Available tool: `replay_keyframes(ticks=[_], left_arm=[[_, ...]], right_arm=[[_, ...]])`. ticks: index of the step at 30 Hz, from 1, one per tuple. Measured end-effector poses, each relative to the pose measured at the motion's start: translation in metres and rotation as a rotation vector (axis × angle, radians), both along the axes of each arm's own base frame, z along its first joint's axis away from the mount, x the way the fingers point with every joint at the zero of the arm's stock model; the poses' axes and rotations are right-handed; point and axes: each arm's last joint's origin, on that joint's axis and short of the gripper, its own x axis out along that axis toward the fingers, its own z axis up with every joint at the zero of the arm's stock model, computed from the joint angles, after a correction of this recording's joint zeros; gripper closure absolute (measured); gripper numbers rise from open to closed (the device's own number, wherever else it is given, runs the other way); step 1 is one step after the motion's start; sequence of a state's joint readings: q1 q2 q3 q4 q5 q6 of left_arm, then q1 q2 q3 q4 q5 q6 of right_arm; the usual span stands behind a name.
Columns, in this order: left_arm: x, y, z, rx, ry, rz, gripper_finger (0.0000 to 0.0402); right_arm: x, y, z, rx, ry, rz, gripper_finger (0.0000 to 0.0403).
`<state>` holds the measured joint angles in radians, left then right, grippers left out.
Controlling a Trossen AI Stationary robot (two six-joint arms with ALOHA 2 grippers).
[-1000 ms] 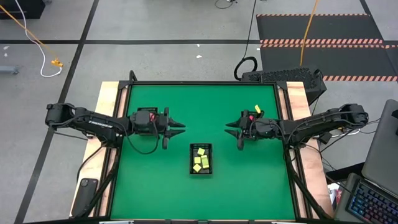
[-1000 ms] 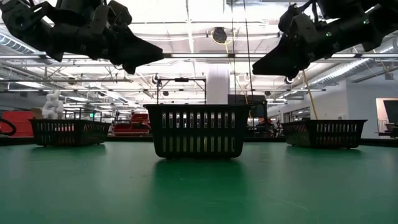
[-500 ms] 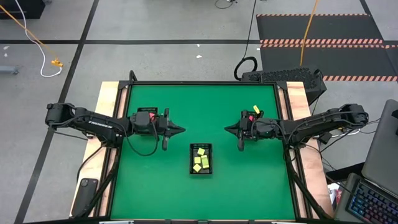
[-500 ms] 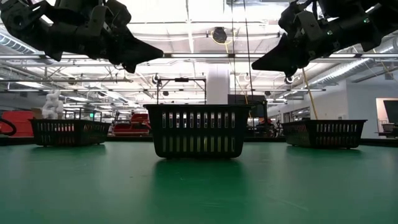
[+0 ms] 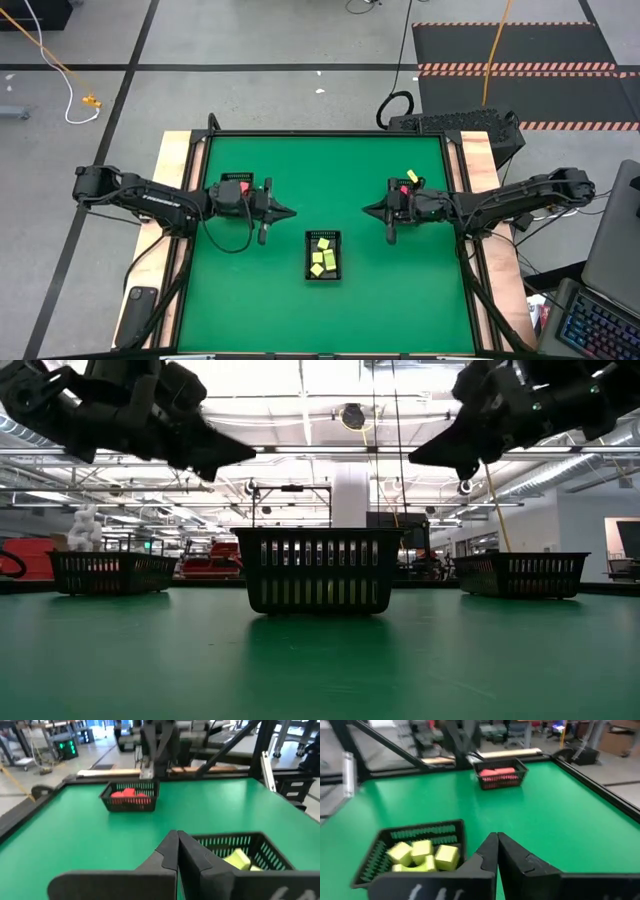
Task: Sort & place blocks by color
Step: Return to Home Position
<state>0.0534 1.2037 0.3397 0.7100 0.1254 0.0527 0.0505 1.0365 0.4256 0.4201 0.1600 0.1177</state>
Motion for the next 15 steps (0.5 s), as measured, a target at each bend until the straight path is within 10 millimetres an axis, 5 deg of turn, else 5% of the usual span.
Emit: replay_keyframes(ticks=[8,15], left_arm=[[-0.019,0.002,-0.015,-0.041,-0.069,0.031,0.0401],[-0.06,0.008,-0.025,-0.086,-0.15,0.083,0.0401]], right_arm=[[-0.036,-0.004,-0.012,0.022,-0.112,-0.01,0.0403],[-0.072,-0.01,-0.032,0.059,-0.237,-0.049,0.0403]])
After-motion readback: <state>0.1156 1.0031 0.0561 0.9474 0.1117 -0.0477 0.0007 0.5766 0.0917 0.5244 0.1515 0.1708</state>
